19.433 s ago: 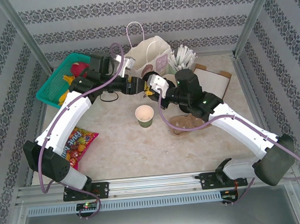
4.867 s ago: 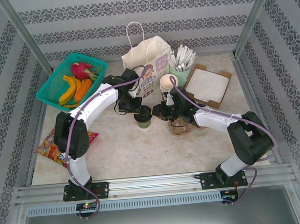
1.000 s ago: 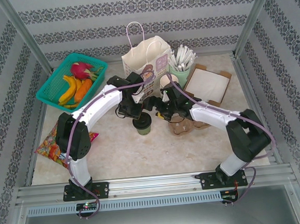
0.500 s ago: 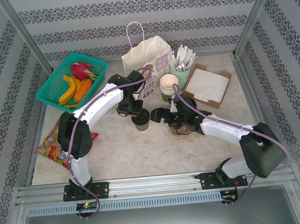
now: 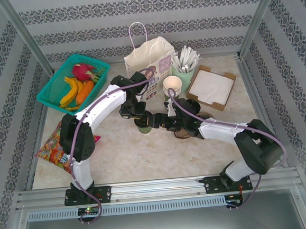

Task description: Pack the takeout coffee

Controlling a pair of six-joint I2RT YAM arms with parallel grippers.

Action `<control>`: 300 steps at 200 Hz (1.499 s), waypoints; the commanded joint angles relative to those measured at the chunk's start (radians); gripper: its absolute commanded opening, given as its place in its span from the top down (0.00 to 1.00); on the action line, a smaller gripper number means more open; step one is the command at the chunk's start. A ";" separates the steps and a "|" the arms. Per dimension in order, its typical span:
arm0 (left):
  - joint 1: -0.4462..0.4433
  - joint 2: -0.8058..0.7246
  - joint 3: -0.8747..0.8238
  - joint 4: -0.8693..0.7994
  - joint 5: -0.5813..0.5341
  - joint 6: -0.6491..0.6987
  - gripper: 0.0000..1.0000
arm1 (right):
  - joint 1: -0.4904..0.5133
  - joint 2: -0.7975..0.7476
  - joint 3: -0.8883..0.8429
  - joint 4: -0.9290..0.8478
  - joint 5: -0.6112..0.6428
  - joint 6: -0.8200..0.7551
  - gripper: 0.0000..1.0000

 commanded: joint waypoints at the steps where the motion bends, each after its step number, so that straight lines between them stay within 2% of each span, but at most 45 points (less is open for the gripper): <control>1: -0.002 0.056 -0.009 -0.030 -0.027 -0.017 1.00 | 0.010 -0.003 -0.021 0.042 -0.014 -0.044 0.07; 48: -0.002 0.062 -0.009 -0.026 -0.020 -0.012 1.00 | 0.016 0.053 -0.010 0.056 -0.026 -0.063 0.17; 124: -0.001 0.083 -0.026 -0.014 0.002 -0.008 1.00 | 0.028 0.078 0.016 0.050 -0.017 -0.140 0.19; 158: -0.001 0.091 -0.021 -0.012 0.008 -0.006 1.00 | 0.034 0.087 0.012 0.023 0.023 -0.175 0.19; 225: -0.001 0.112 -0.099 0.016 0.020 0.000 1.00 | 0.031 0.100 0.016 -0.132 0.213 -0.176 0.24; 264: -0.003 0.150 -0.247 0.085 0.051 0.007 1.00 | 0.013 0.120 0.012 -0.163 0.204 -0.174 0.25; 300: 0.001 0.122 -0.189 0.063 0.012 0.015 1.00 | 0.010 0.125 0.020 -0.158 0.178 -0.180 0.25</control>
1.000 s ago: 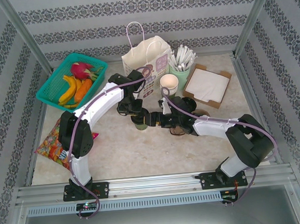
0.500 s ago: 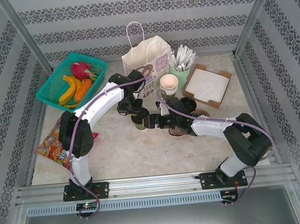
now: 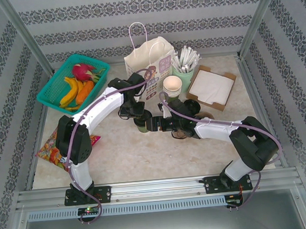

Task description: Pack the takeout coffee

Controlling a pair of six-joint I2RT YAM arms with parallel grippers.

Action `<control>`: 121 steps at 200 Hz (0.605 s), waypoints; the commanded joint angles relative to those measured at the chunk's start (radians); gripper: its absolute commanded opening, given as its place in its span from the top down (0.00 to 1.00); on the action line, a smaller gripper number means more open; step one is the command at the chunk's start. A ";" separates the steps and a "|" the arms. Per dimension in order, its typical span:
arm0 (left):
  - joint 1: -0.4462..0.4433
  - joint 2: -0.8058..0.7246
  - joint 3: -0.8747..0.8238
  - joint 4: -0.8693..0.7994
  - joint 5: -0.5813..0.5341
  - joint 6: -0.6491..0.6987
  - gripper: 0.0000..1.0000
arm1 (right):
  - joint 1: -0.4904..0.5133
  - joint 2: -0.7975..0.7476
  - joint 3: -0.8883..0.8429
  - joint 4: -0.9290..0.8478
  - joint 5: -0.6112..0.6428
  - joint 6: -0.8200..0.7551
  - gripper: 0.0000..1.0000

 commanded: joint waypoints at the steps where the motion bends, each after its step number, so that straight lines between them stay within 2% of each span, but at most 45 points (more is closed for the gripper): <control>1: -0.008 0.150 -0.086 -0.035 0.011 0.015 1.00 | -0.027 0.065 -0.016 -0.157 0.139 -0.024 0.25; 18: -0.008 0.138 -0.033 -0.068 0.011 0.026 1.00 | -0.027 0.038 -0.010 -0.129 0.087 0.002 0.24; 57: -0.009 0.107 0.043 -0.119 -0.008 0.030 1.00 | -0.034 -0.049 0.043 -0.068 -0.018 0.102 0.14; 84: -0.009 0.100 0.070 -0.128 0.002 0.030 1.00 | -0.043 -0.056 0.085 -0.068 -0.026 0.155 0.12; 121: -0.012 0.099 0.087 -0.134 0.023 0.032 0.98 | -0.044 0.010 0.136 -0.032 -0.026 0.279 0.13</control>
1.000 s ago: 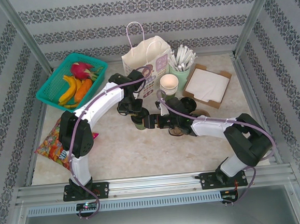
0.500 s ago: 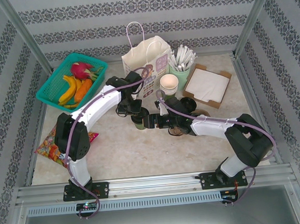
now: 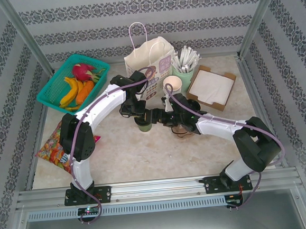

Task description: Pack the takeout coffee

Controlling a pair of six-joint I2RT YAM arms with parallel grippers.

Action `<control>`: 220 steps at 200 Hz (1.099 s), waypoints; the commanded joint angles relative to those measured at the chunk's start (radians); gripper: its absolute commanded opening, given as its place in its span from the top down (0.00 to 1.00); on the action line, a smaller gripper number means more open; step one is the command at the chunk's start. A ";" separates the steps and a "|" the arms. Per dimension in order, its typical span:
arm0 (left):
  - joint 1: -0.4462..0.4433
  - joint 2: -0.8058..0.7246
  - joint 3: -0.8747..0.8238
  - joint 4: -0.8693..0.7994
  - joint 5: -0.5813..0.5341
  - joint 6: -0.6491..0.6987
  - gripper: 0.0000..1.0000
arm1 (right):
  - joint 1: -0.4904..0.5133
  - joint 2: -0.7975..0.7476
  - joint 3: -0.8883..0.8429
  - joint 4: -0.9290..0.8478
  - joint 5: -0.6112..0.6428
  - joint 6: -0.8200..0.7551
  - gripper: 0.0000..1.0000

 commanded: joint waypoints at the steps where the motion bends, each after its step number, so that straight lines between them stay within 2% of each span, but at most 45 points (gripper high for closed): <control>1: -0.012 0.063 -0.014 -0.063 0.023 0.020 0.98 | -0.005 0.035 0.059 0.030 0.000 0.106 0.13; 29: -0.012 0.065 -0.004 -0.075 0.032 0.028 0.97 | -0.003 0.050 0.065 0.000 0.081 0.124 0.20; 85: -0.012 0.066 0.012 -0.081 0.046 0.031 0.93 | 0.000 0.088 0.090 -0.041 0.086 0.120 0.31; 132: -0.012 0.065 0.022 -0.071 0.072 0.031 0.92 | 0.000 0.119 0.108 -0.082 0.061 0.112 0.33; 168: -0.012 0.068 0.026 -0.053 0.115 0.025 0.92 | 0.001 0.135 0.127 -0.108 0.041 0.100 0.30; 196: -0.009 0.051 0.026 -0.039 0.125 0.023 0.87 | 0.000 0.123 0.134 -0.168 0.076 0.070 0.36; 220: -0.007 0.016 0.023 -0.014 0.130 0.029 0.85 | 0.001 0.115 0.137 -0.195 0.085 0.055 0.37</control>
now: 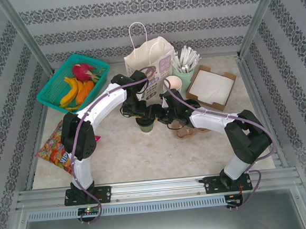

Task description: Pack the takeout coffee

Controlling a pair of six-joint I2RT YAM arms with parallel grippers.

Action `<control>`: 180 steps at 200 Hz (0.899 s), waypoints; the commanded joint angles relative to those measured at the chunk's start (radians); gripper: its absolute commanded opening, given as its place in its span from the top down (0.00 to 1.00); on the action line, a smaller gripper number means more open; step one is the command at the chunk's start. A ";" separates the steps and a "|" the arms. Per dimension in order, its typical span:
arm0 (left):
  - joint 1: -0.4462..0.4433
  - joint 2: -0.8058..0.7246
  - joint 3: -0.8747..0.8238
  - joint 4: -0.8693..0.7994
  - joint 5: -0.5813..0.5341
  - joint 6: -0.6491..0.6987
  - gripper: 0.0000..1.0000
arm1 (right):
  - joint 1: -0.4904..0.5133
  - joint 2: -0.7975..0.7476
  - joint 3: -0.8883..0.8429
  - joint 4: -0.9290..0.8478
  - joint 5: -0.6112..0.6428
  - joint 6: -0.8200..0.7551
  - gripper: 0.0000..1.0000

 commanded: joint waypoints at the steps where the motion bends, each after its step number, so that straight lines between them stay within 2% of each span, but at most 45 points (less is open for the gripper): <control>1: -0.008 -0.005 -0.005 0.010 0.077 0.015 0.85 | 0.001 0.002 0.012 -0.093 0.041 -0.034 0.37; 147: 0.016 -0.129 -0.016 0.027 0.077 0.027 0.78 | 0.011 -0.009 0.043 -0.154 0.066 -0.056 0.38; 180: 0.054 -0.209 -0.093 0.093 -0.028 -0.024 0.62 | 0.016 -0.012 0.060 -0.155 0.059 -0.065 0.37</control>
